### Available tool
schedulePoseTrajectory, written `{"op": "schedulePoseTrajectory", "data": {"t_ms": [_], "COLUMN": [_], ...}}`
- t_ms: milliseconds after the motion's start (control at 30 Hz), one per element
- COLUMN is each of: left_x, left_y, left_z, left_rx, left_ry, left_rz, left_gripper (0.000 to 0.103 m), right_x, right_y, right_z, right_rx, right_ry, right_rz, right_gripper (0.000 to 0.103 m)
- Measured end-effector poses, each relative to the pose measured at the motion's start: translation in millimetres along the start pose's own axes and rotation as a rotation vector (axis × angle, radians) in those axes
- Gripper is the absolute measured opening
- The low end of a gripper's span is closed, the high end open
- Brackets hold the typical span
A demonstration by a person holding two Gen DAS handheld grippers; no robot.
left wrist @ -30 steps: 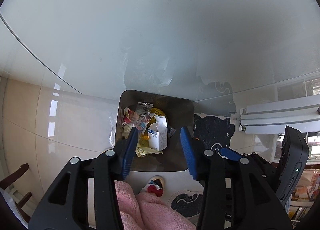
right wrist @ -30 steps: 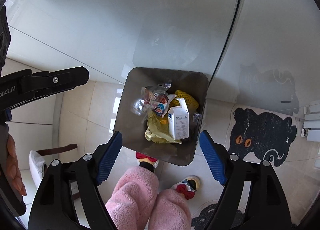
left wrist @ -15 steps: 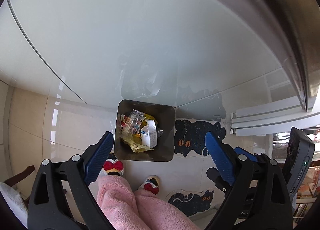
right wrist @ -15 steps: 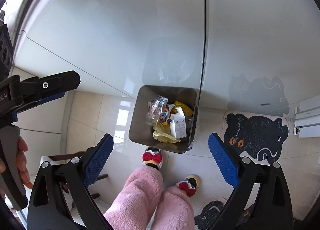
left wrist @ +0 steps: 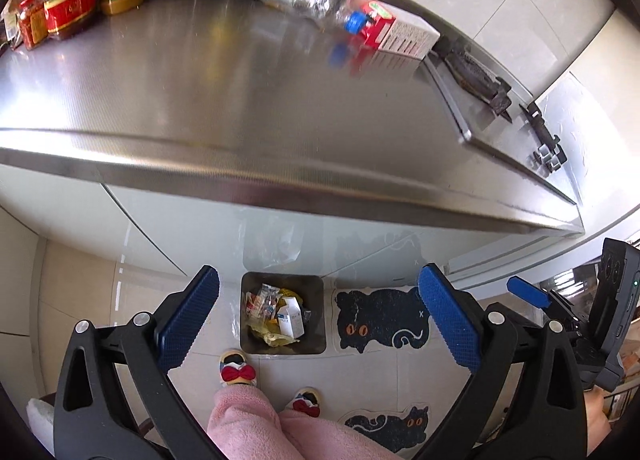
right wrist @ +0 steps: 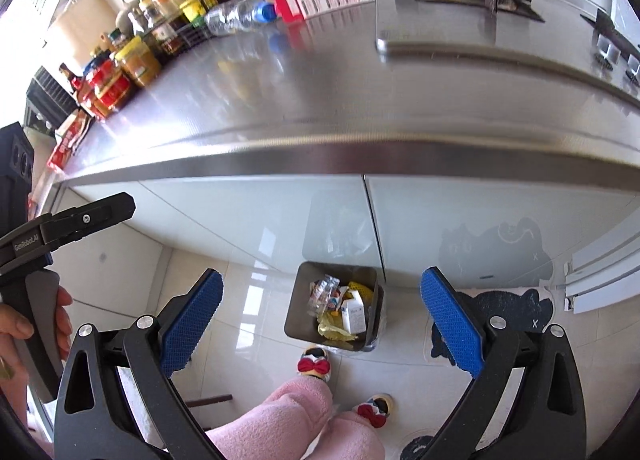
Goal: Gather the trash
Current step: 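Raise both tools back up toward the counter, then grasp the clear plastic bottle with the left tool while the right tool grasps the pink-and-white carton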
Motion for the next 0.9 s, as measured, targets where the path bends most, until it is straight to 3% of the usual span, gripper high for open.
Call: {"op": "schedulePoseTrajectory", "data": {"t_ms": [200,433,900], "left_x": [-27,-37,20], "left_y": [8,20,35], "left_z": [51,107,213], "left_rx": [0.002,-0.009,-0.014], "left_ry": [-0.078,-0.131,-0.131], "left_rz": [0.006,0.020,0.063], "left_gripper": [0.095,0.095,0.095], "right_x": [-32,-38,2], "right_y": [16,36,42], "right_z": [49,100,206], "right_rx": [-0.010,-0.031,0.081], "right_ry": [-0.118,-0.183,-0.222], "right_rz": [0.018,0.018,-0.006], "right_gripper": [0.100,0.100,0.100]}}
Point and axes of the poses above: each gripper's, at about its wrist camera, not at the fingertips, and x roughly the way its jaws point, y to its left, z to its top, the point moved 6 cm from there along x, roughly the way its jaws point, and after that the axes turned 7 degrees about x, right-handed, at the moved point
